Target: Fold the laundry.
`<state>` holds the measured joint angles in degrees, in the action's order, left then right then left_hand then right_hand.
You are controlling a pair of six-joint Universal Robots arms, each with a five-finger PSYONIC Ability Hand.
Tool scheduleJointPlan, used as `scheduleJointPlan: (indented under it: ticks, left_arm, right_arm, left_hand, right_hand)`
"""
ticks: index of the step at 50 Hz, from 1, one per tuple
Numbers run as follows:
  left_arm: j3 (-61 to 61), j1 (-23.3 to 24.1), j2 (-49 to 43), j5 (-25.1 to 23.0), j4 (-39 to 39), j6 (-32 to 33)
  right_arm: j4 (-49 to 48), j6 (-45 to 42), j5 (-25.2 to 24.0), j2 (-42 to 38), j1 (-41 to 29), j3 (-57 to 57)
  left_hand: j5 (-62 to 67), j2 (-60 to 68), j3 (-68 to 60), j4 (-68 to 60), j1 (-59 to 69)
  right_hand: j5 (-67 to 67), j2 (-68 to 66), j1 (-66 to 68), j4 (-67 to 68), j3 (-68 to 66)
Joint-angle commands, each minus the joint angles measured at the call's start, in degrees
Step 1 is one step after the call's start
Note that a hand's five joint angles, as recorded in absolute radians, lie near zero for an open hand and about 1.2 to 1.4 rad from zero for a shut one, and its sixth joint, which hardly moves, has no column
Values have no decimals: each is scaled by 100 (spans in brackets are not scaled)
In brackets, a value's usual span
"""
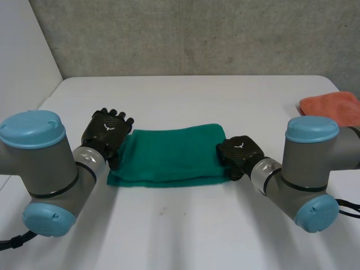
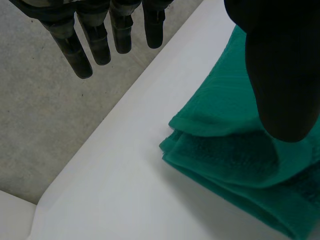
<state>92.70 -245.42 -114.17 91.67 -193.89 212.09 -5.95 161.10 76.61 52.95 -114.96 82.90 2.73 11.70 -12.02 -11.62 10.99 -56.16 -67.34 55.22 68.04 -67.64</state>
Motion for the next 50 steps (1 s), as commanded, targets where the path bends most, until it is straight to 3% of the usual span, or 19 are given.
scheduleJointPlan:
  ticks: [1, 9, 15, 27, 31, 35, 38, 39, 44, 46, 50]
  left_arm:
    - [47, -6, 62, 8, 1, 7]
    - [91, -15, 97, 8, 10, -1]
    - [99, -6, 106, 26, 18, -63]
    - [143, -15, 351, 52, 45, -282]
    - [161, -15, 457, 157, 45, -458]
    - [143, 3, 536, 289, 27, -625]
    - [64, 21, 545, 360, 18, -739]
    - [47, 29, 545, 369, 10, -766]
    - [-242, 222, 501, 439, 18, -1064]
    - [-340, 310, 484, 500, 27, -1196]
    - [-629, 574, 448, 632, 62, -1451]
  right_arm:
    - [76, -131, -5, 293, 456, 515]
    - [261, -1052, -58, 1340, 1423, 1263]
    - [331, -1836, 30, 1393, 1539, 1220]
    - [121, -1907, -146, 1209, -648, 130]
    - [-99, -2134, -864, 797, -1667, 7]
    - [-108, -2328, -1427, 455, -1933, 7]
    - [-82, -2338, -1456, 269, -1933, -90]
    - [-73, -2277, -1342, 242, -1925, -142]
    - [-99, -1733, -780, 400, -1854, -186]
    - [-91, -1320, -700, 496, -1741, -187]
    - [-73, 363, -577, 1049, -1031, -108]
  left_hand:
    - [-185, -81, 113, 73, -10]
    - [-185, -81, 113, 73, -10]
    - [-185, -81, 113, 73, -10]
    - [-185, -81, 113, 73, -10]
    - [-168, -65, 97, 56, 7]
    - [-168, -65, 97, 56, 7]
    - [-168, -65, 97, 56, 7]
    - [-168, -65, 97, 56, 7]
    - [-185, -81, 113, 73, -10]
    - [-185, -81, 113, 73, -10]
    - [-185, -81, 113, 73, -10]
  right_hand:
    - [-1384, -1266, 2478, 1196, -1236]
    - [-1384, -1266, 2478, 1196, -1236]
    - [-1384, -1266, 2478, 1196, -1236]
    - [-1384, -1266, 2478, 1196, -1236]
    - [-1384, -1266, 2478, 1196, -1236]
    - [-1384, -1266, 2478, 1196, -1236]
    - [-1384, -1266, 2478, 1196, -1236]
    - [491, 610, 602, -680, 640]
    - [5498, 5616, -4404, -5686, 5646]
    - [5616, 5734, -4522, -5804, 5764]
    - [5616, 5734, -4522, -5804, 5764]
